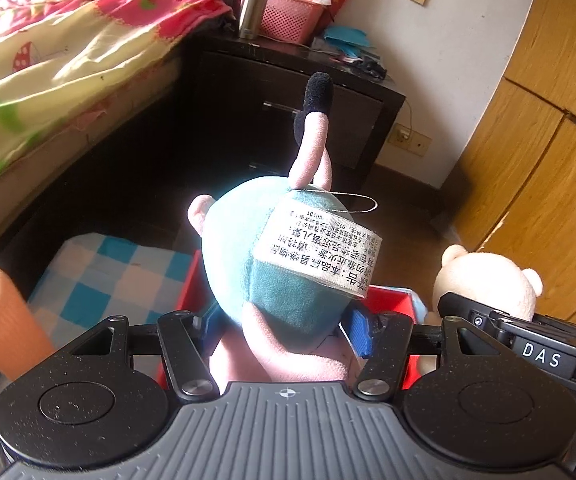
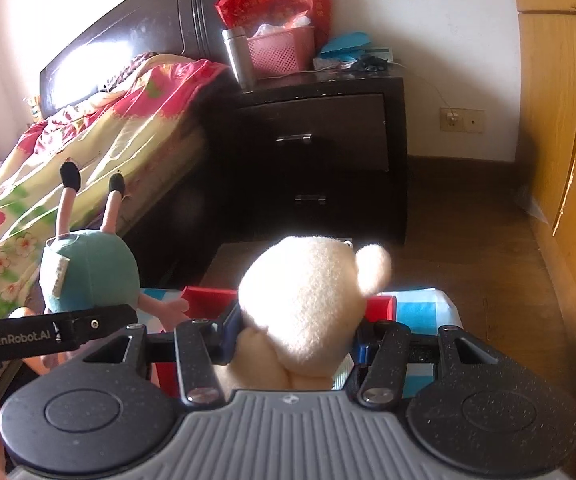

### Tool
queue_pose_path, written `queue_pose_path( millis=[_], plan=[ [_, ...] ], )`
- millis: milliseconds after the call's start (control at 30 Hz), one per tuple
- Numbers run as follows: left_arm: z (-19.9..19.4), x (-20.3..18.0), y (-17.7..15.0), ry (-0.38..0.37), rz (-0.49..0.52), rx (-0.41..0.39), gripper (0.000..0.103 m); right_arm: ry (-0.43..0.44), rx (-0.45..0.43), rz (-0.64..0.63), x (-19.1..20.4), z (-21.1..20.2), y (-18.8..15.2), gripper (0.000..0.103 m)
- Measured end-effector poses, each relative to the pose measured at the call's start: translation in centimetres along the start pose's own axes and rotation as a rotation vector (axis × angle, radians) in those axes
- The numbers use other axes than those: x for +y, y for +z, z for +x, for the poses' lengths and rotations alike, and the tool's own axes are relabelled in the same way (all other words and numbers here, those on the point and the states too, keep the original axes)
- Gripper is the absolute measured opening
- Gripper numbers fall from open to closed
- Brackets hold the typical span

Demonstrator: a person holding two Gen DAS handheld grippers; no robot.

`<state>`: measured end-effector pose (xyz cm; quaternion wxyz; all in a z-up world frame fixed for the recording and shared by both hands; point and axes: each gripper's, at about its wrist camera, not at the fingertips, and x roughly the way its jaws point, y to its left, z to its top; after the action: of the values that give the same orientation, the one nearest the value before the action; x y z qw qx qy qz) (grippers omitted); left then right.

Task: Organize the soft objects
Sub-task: 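Open left tool to drop the pig plush while right tool drops the bear into the box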

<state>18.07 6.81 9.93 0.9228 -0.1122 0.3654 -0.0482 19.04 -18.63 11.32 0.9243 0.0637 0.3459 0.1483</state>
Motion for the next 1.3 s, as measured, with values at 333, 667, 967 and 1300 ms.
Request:
queue_pose_path(
  millis=[333,667,967,1300],
  plan=[
    [4.0,-0.3,0.2,0.057,0.020,0.073,0.065,-0.031,0.095,0.022,-1.8,5.5,-0.4,0.033],
    [3.5,-1.0,-0.1,0.069,0.045,0.060,0.077,-0.054,0.137,0.016,-1.9,6.3,-0.9,0.052],
    [1.3,-0.8,-1.9,0.077,0.060,0.089,0.078,-0.072,0.130,-0.048,-0.3,3.6,-1.0,0.056],
    [-1.1,0.7,-5.6,0.058,0.040,0.167,0.079,-0.033,0.149,-0.088,1.9,0.0,-2.7,0.060]
  ],
)
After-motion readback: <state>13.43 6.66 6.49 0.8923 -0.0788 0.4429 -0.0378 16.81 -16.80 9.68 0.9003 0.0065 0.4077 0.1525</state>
